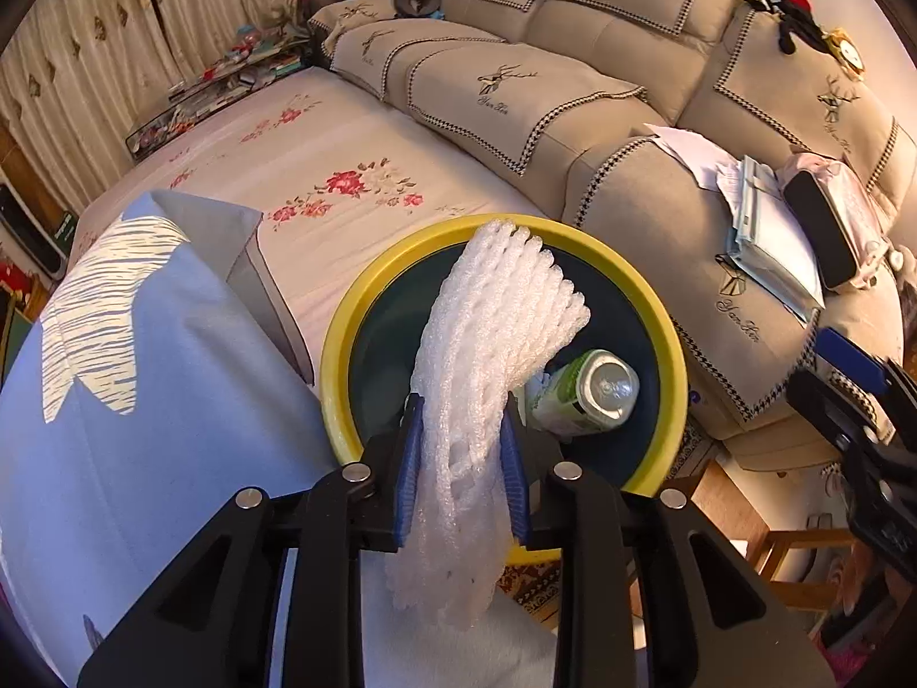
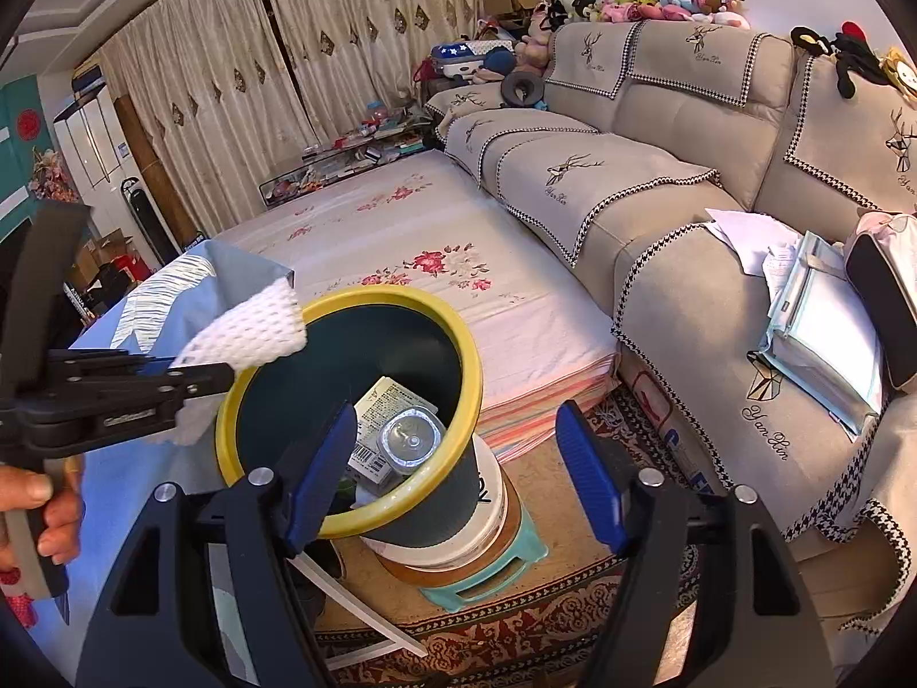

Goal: Collect trash
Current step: 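Carry the foam net over the bin and open the left tool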

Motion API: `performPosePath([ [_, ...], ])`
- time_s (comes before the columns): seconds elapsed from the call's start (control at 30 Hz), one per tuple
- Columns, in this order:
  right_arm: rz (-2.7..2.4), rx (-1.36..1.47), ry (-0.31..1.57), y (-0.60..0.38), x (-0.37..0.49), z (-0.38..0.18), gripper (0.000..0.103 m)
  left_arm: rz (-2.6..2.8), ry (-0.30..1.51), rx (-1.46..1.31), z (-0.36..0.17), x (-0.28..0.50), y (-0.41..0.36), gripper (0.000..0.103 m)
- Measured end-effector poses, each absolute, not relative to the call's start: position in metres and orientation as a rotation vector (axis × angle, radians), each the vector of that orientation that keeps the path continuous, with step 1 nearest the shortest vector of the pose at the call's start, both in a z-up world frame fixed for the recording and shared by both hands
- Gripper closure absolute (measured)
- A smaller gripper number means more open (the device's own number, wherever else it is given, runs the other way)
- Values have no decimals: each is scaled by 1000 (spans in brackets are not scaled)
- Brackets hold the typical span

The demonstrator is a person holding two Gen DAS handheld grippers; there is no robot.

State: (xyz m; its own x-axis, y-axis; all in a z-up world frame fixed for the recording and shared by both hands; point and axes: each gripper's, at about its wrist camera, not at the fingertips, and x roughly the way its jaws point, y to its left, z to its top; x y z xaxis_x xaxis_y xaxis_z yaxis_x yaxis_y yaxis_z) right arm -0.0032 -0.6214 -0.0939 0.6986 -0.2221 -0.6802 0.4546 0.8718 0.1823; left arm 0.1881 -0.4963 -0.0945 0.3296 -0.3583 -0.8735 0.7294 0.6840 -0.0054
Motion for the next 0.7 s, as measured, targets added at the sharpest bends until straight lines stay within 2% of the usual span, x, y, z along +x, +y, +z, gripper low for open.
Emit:
performPosePath([
  [0.1,-380,357,692,-620,-4,-91,32,-703,1003,422,-104,198,-505,65],
  [0.13,-380,358,689,-620,-5,-90,32,-701,1012,414,-108,202,-507,60],
  [0.2,-379,360,685,-618,-6,-89,32,-703,1030,404,-116,208,-509,45],
  [0.27,-379,360,686,-617,-6,-88,32,-685,1033,395,-120,212,-510,25],
  [0.33,-380,359,686,-616,-6,-88,31,-680,1035,380,-122,215,-508,17],
  [0.37,-382,359,687,-616,-7,-88,31,-672,1040,376,-122,217,-506,14],
  [0.53,-390,350,686,-605,-19,-80,31,-631,1012,321,-103,213,-469,14],
  [0.7,-362,310,668,-575,-34,-66,27,-572,781,257,-38,162,-375,13],
])
